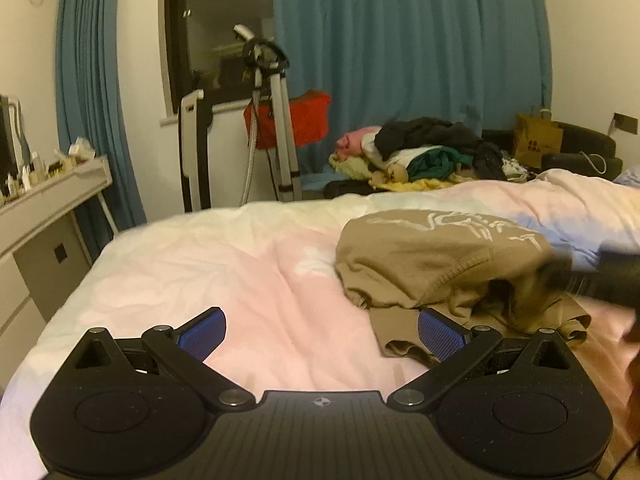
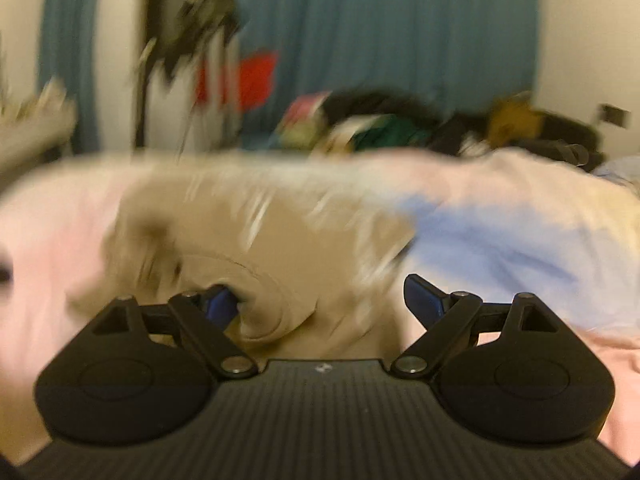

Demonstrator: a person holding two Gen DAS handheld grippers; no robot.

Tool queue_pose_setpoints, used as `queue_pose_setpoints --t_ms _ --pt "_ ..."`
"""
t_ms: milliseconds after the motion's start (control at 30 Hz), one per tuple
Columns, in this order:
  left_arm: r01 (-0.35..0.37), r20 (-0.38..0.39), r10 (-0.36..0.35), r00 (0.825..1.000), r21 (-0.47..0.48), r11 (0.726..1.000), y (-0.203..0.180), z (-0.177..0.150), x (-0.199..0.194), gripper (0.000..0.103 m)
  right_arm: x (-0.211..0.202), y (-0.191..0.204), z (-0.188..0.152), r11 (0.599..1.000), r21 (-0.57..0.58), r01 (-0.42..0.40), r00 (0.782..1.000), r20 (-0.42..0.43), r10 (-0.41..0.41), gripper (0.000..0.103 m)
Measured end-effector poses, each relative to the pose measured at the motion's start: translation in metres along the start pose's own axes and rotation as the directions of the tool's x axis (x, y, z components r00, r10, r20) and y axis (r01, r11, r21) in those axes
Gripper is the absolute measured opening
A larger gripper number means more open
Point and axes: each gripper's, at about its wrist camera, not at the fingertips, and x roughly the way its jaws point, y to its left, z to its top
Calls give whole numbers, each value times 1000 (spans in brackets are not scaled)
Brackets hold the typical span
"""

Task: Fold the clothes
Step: 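Grasp the beige T-shirt with the left gripper and lift it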

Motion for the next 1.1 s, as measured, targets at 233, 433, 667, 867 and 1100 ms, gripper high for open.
queue_pose_setpoints --t_ms 233,433,667,867,1100 --pt "48 68 -57 996 131 990 -43 -10 -12 103 -29 -67 33 960 227 165 960 186 -209 88" --pt "30 41 -44 998 307 951 -93 -17 12 103 -24 -105 37 918 375 132 983 73 -171 88" --pt "-9 -6 11 1000 262 965 -98 -1 72 91 -30 -90 29 925 377 49 997 43 -71 88" --pt "-8 -49 27 998 349 937 -107 -14 116 36 -22 -81 23 925 380 -9 1000 11 5 88" --pt "7 36 -15 999 207 978 -74 0 107 1 1 -48 14 953 285 -104 990 -61 126 88"
